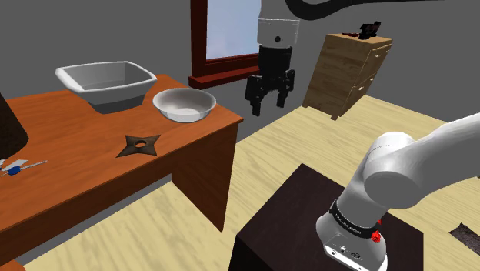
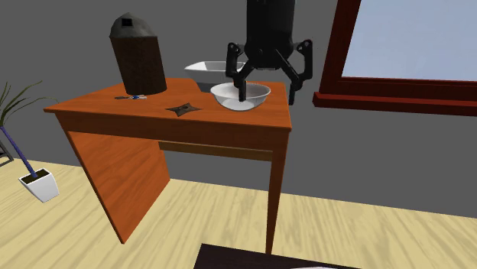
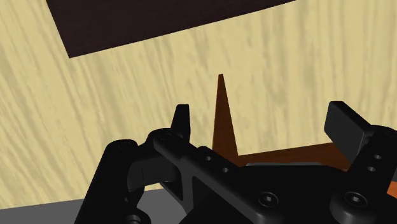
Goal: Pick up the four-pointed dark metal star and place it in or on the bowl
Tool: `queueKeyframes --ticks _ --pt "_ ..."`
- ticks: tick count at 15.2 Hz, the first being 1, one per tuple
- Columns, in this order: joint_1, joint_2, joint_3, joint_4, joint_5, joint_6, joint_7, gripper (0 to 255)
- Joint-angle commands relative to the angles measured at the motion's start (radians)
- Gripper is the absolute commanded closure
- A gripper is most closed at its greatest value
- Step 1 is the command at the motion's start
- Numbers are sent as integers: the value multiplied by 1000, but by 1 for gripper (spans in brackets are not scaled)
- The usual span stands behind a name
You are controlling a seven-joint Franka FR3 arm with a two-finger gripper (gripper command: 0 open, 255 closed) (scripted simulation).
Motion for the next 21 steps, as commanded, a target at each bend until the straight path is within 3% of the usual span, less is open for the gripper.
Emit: queueKeyframes --ticks 1,6,11,17,21 --pt "1 48 45 18 25 44 75 0" --pt "-4 184 150 98 52 130 252 0" --pt "-17 349 249 215 29 206 438 0" --pt "-17 585 342 402 -76 262 680 0" --pt "17 761 370 562 -184 267 842 0"
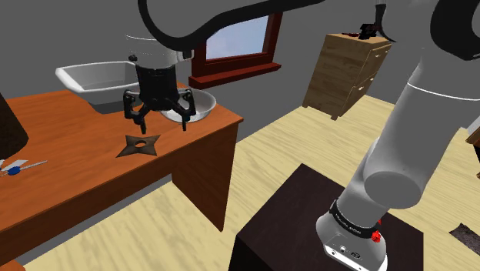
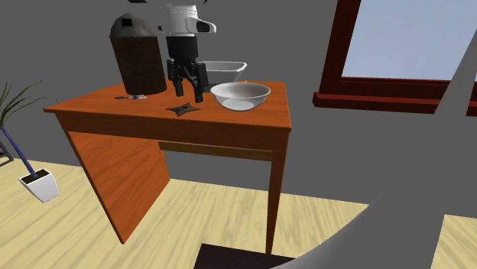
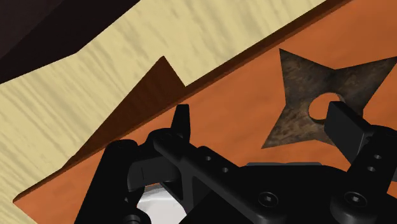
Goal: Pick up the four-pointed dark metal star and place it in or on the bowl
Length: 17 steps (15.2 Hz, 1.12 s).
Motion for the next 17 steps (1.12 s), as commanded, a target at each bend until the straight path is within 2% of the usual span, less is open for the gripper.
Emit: queueKeyframes --ticks 1,4,5,12,17 --pt "25 91 8 87 -57 -3 84 0" --pt "81 227 -1 236 -138 -28 187 0" --pt "85 233 -4 243 -141 -29 190 0" --pt "85 252 -12 165 -155 64 200 0" --pt "85 252 -12 165 -155 64 200 0"
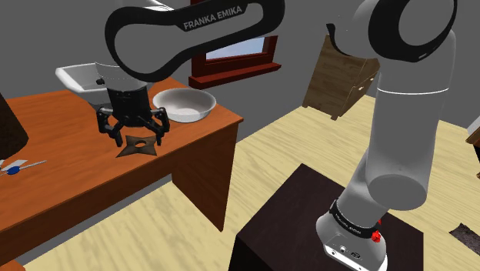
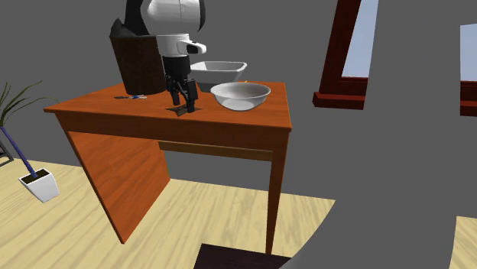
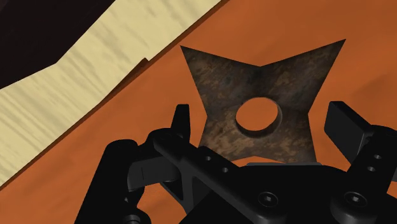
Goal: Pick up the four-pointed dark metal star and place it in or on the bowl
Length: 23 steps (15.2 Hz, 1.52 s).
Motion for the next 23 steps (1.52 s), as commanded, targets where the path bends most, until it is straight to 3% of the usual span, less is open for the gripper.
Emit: queueKeyframes --ticks 1,3,4,13,23 --pt "0 0 0 0 0 1 0 0" --pt "0 0 0 0 0 1 0 0" --pt "0 0 0 0 0 1 0 255" --pt "0 0 0 0 0 1 0 255" --pt "2 -23 8 105 18 -124 -13 255"
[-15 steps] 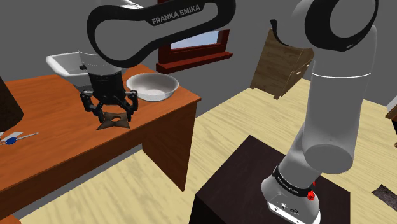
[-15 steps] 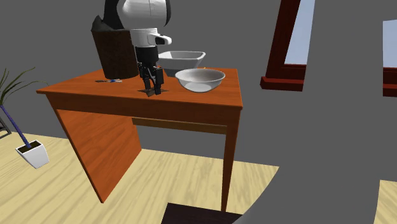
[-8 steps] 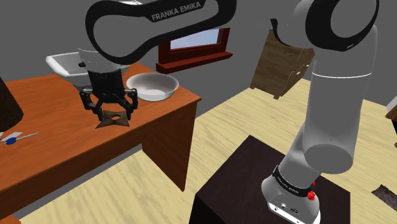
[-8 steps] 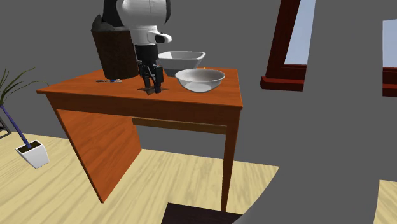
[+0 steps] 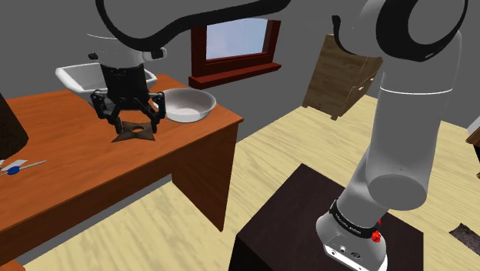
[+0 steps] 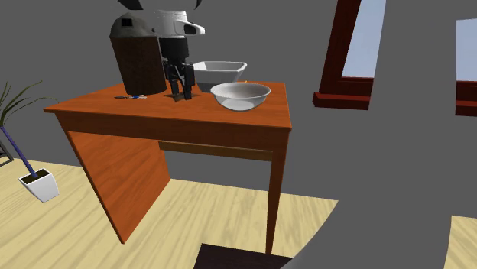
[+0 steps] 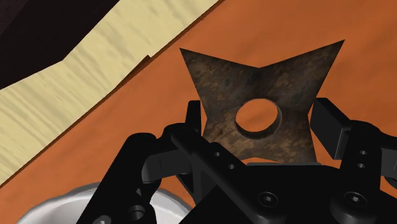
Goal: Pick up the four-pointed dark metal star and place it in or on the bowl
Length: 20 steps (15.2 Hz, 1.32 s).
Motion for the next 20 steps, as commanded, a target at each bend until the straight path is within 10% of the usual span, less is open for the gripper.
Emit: queueKeyframes --ticks 1,16,20 --pt "3 2 1 32 0 -30 -2 255" --pt "29 18 7 248 -5 -230 -6 255" --pt "-59 -54 -16 161 37 -203 -105 255"
